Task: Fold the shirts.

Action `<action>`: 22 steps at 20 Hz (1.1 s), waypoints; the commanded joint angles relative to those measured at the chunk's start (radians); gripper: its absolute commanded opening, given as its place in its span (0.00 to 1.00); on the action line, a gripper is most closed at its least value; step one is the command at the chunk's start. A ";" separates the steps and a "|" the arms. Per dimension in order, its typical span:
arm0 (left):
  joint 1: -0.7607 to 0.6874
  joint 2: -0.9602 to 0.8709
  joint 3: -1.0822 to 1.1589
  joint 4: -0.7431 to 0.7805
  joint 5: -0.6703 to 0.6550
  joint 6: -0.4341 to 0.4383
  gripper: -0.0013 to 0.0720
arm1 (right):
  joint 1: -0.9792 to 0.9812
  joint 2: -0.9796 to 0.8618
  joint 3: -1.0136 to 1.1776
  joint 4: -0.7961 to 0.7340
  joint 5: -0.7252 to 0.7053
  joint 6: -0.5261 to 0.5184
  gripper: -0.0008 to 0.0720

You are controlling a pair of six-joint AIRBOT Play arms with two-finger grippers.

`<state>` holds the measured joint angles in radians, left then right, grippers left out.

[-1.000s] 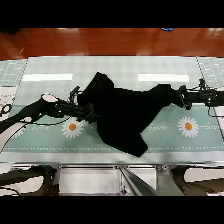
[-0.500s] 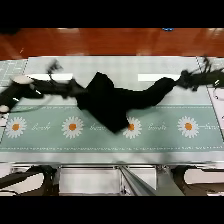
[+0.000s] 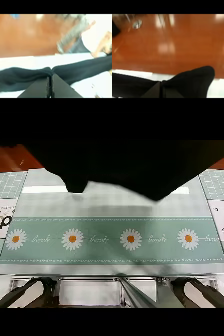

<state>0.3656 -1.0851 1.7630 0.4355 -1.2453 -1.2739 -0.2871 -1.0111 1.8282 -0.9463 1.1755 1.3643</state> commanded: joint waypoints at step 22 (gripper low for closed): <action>-0.414 0.315 -0.606 0.923 0.290 -0.302 0.04 | 0.011 0.070 -0.398 0.039 0.041 -0.066 0.04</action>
<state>-0.0414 -0.7177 1.3613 1.3243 -1.2236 -1.5211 -0.2764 -0.8036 1.5253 -1.0409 1.2881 1.3697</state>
